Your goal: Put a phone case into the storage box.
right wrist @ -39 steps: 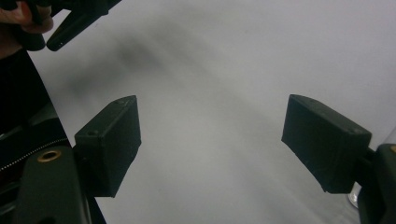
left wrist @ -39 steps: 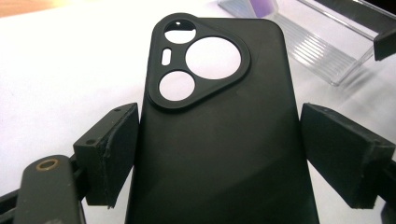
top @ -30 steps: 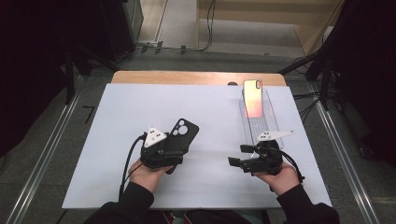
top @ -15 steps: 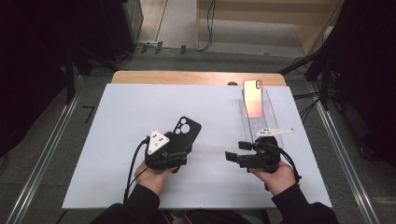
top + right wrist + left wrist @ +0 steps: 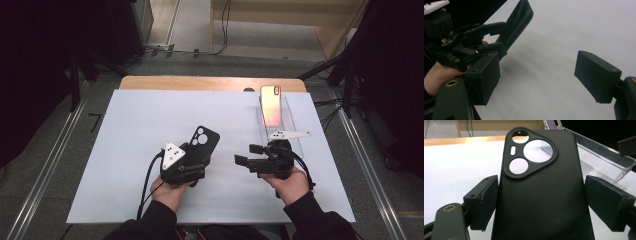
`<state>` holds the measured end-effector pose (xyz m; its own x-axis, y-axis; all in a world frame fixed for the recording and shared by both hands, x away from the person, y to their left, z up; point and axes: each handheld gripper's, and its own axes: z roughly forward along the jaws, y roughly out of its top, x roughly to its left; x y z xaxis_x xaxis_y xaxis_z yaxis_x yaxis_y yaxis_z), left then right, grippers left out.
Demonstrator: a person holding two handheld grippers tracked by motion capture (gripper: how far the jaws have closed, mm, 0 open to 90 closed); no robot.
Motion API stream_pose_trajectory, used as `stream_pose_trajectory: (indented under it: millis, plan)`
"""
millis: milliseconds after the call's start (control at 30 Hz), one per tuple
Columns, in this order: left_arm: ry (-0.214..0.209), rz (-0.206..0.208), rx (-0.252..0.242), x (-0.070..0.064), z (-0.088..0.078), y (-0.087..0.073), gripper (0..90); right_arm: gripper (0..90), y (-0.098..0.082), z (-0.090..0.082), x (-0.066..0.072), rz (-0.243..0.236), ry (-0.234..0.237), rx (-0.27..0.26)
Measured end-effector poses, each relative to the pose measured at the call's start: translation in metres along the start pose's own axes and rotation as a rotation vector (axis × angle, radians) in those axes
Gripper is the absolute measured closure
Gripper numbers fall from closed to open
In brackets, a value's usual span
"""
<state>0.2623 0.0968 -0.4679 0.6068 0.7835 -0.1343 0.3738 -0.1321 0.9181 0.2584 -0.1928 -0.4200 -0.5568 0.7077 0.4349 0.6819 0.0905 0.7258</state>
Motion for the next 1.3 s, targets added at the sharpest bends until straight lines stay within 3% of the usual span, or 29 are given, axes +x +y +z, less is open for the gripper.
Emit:
stream_pose_trajectory:
  millis: [400, 533, 833, 1000, 1300]
  plan:
    - [-0.013, 0.032, -0.048, -0.006, 0.003, -0.004, 14.7, 18.8, 0.013, 0.014, 0.006, 0.020, 0.011, -0.004]
    - [0.001, 0.042, -0.061, -0.009, 0.002, -0.005, 14.7, 18.7, 0.017, 0.019, 0.008, 0.024, 0.019, -0.008]
    - [-0.002, 0.019, -0.078, -0.012, 0.002, -0.008, 14.6, 19.1, 0.022, 0.030, 0.011, 0.028, 0.034, -0.018]
    - [-0.003, 0.027, -0.089, -0.014, 0.002, -0.010, 14.7, 19.1, 0.025, 0.036, 0.014, 0.019, 0.031, -0.020]
    - [-0.001, 0.027, -0.094, -0.017, 0.001, -0.010, 14.6, 19.7, 0.032, 0.046, 0.013, 0.042, 0.049, -0.020]
